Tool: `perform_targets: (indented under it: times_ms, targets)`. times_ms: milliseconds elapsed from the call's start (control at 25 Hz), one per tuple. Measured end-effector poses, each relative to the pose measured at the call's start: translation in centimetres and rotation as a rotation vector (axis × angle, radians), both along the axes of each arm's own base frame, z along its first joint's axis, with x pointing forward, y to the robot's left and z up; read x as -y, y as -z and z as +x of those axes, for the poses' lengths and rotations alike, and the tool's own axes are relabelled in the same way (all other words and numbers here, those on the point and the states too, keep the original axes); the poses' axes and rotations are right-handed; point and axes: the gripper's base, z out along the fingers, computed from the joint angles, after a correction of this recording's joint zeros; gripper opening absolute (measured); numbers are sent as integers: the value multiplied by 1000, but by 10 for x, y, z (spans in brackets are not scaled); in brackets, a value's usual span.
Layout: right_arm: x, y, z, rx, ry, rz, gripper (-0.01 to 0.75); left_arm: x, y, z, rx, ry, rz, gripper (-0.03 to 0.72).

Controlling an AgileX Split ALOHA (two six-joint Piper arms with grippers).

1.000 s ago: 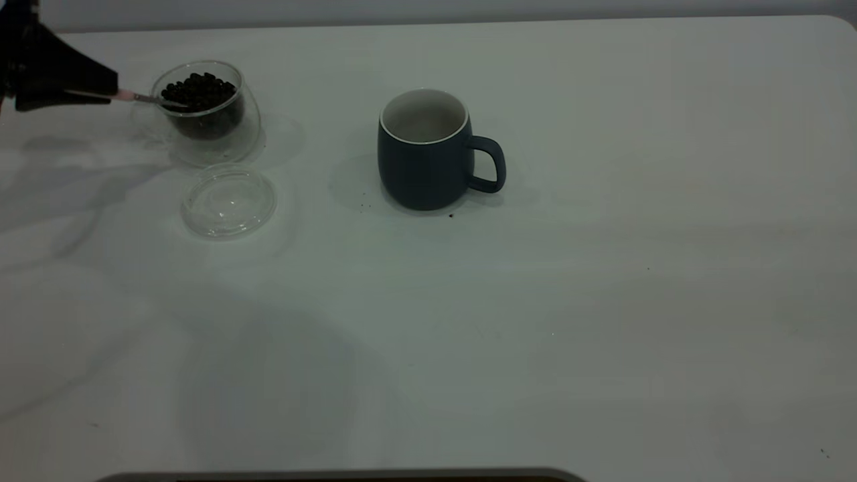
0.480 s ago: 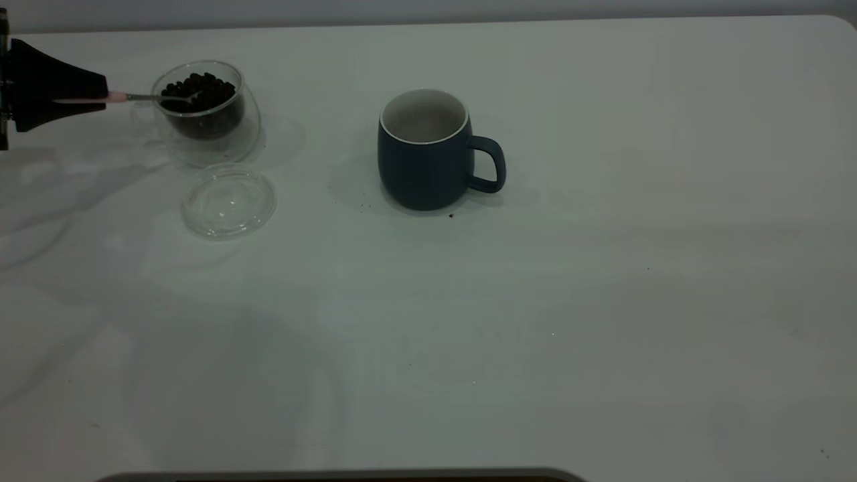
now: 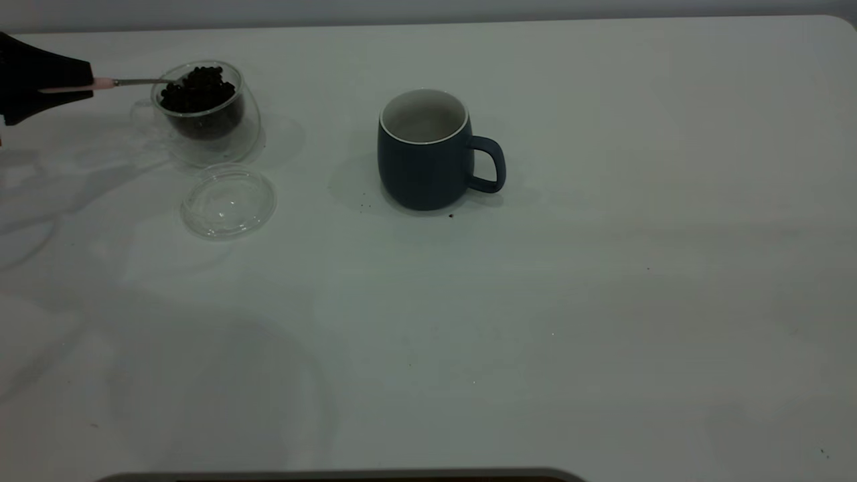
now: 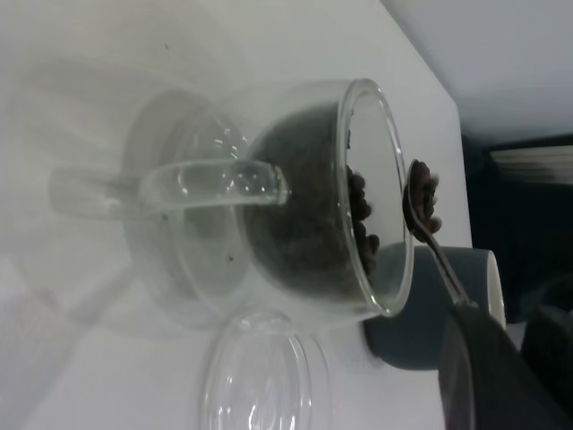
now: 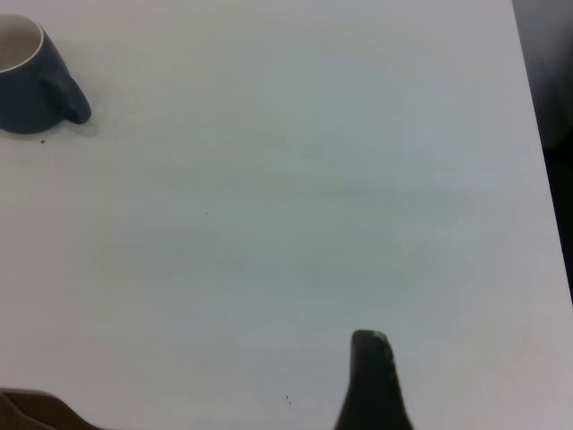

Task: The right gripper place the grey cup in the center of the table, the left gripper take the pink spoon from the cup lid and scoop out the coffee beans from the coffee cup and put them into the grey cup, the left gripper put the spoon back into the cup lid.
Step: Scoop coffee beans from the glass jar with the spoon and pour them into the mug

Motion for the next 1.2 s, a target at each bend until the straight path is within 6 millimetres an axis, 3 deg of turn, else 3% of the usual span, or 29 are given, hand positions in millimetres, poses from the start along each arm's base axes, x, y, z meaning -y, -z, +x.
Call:
perform_targets:
  times_ms: [1200]
  targets:
    - [0,0,0,0,0,0,591,-7,-3,-2,-64,-44,-80,115]
